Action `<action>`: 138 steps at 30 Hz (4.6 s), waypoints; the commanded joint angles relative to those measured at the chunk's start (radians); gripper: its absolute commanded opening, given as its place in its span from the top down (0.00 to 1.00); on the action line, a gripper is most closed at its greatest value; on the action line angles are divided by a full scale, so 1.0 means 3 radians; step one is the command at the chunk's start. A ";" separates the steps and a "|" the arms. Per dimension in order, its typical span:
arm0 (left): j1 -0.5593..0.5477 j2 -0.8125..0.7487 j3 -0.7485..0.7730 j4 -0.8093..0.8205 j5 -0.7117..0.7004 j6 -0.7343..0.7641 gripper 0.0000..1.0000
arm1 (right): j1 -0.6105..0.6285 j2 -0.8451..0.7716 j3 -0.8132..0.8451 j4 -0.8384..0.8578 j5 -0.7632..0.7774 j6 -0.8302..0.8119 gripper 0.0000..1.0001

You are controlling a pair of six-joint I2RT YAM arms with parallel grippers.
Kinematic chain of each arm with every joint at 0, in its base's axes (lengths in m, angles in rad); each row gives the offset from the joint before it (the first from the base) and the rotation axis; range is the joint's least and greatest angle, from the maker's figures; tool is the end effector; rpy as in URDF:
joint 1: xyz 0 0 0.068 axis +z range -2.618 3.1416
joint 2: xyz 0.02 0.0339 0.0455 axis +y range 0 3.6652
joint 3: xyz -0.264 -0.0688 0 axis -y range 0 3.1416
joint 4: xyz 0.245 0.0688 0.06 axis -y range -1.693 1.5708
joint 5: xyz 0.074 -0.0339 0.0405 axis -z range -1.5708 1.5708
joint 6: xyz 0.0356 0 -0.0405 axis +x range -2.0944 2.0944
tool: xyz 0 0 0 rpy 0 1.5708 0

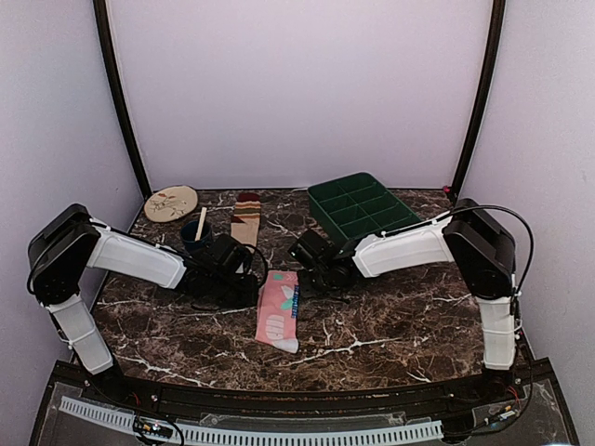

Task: Roll the socks
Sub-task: Smooth out the sock at the center of the board, then pick up the sock.

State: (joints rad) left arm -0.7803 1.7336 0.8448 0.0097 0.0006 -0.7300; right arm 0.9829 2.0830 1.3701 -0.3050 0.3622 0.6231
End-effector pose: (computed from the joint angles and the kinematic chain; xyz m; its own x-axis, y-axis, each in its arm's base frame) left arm 0.2372 -0.2348 0.1372 -0.8772 -0.0700 -0.4750 0.1594 0.8907 -0.4257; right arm 0.2491 0.3511 0.1375 -0.7771 -0.1820 -0.6024 -0.2727 0.9601 0.0616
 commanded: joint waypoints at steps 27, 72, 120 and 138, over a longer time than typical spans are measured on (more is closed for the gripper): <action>0.0084 -0.0070 -0.0136 -0.0459 -0.0146 0.0030 0.91 | 0.0055 0.0047 0.0214 -0.0102 0.0121 0.0101 0.65; -0.0950 -0.2490 -0.1162 -0.0516 -0.1166 0.0833 0.45 | 0.1583 -0.0640 -0.0243 -0.0604 -0.0078 -0.1768 0.54; -0.0957 -0.2435 -0.1182 -0.0375 -0.1300 0.0924 0.45 | 0.1062 -0.0166 -0.0095 -0.0501 -0.0701 -0.2701 0.73; -0.0958 -0.2502 -0.1295 -0.0199 -0.1270 0.1042 0.45 | 0.0831 -0.0149 0.0081 -0.0787 -0.1697 -0.2464 1.00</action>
State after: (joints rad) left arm -1.0641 1.0016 0.4812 -0.0811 -0.3820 -0.4400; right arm 1.2514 2.0171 1.3708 -0.4915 -0.0048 -0.1585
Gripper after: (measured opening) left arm 0.550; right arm 0.038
